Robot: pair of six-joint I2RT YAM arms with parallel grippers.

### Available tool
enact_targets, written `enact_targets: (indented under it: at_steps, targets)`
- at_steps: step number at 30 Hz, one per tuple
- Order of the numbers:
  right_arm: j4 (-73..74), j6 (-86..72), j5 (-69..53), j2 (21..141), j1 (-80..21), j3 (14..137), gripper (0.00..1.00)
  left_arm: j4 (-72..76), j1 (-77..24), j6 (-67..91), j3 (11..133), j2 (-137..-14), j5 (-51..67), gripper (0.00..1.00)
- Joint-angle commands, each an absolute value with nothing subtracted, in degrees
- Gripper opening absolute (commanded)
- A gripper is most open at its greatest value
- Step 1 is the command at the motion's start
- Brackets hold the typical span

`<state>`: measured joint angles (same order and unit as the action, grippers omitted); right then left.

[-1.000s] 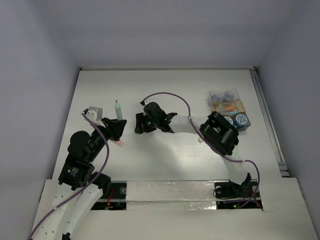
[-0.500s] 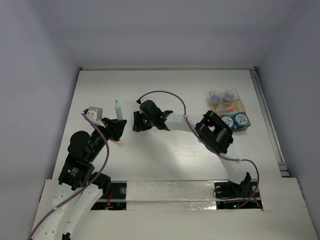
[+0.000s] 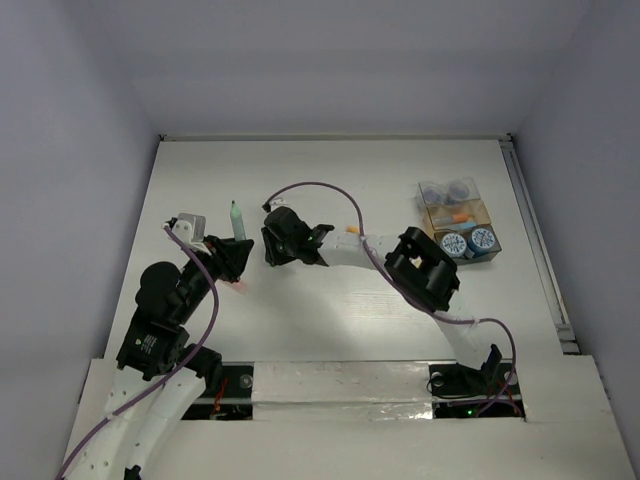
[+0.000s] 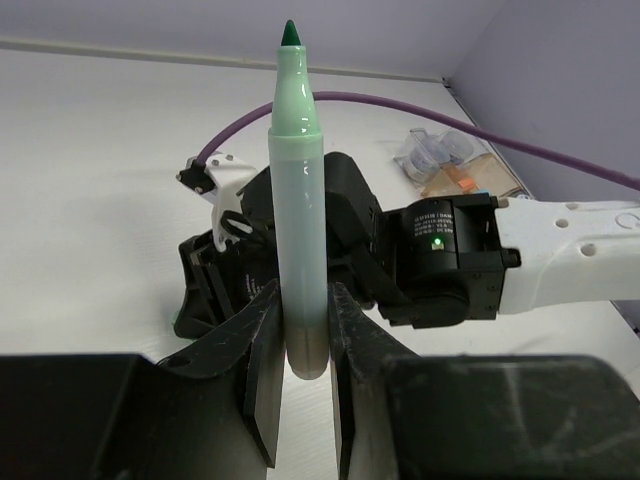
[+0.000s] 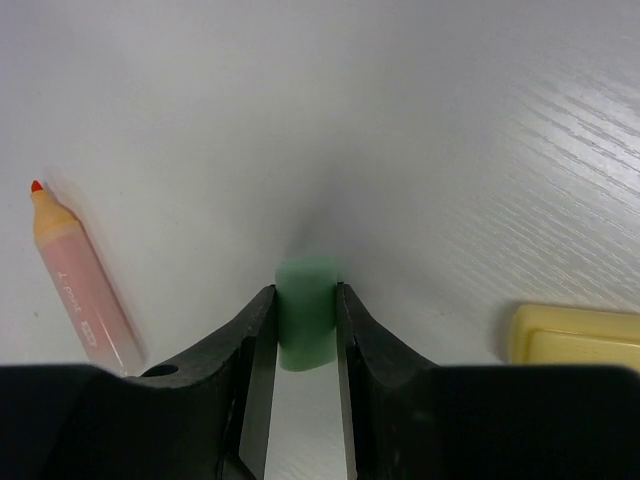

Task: Sort the stationery into containers
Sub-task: Move the pen cap to the center of the board.

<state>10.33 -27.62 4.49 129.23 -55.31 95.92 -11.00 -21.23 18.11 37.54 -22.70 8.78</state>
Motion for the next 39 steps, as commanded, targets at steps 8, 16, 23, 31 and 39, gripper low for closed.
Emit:
enact_targets:
  at_steps: [8,16,23,31,39]
  targets:
    - [18.28,-25.31,24.77,119.20,-58.62,81.31,0.15,-8.44,-20.83,17.93,38.58,-22.76,9.67,0.00]
    - [25.47,-25.05,37.68,115.40,-58.62,74.45,0.15,-8.44,-20.83,17.93,38.58,-22.68,9.93,0.00]
    - [28.21,-28.56,38.68,117.78,-59.15,75.85,0.20,-8.44,-20.83,18.02,38.58,-22.76,9.93,0.00]
    - [27.51,-29.79,36.21,113.82,-59.15,76.20,0.41,-8.44,-20.83,18.02,38.58,-22.85,9.93,0.00]
    - [26.19,-29.88,33.22,110.83,-59.15,74.97,0.55,-8.44,-20.83,18.02,38.58,-23.03,10.02,0.00]
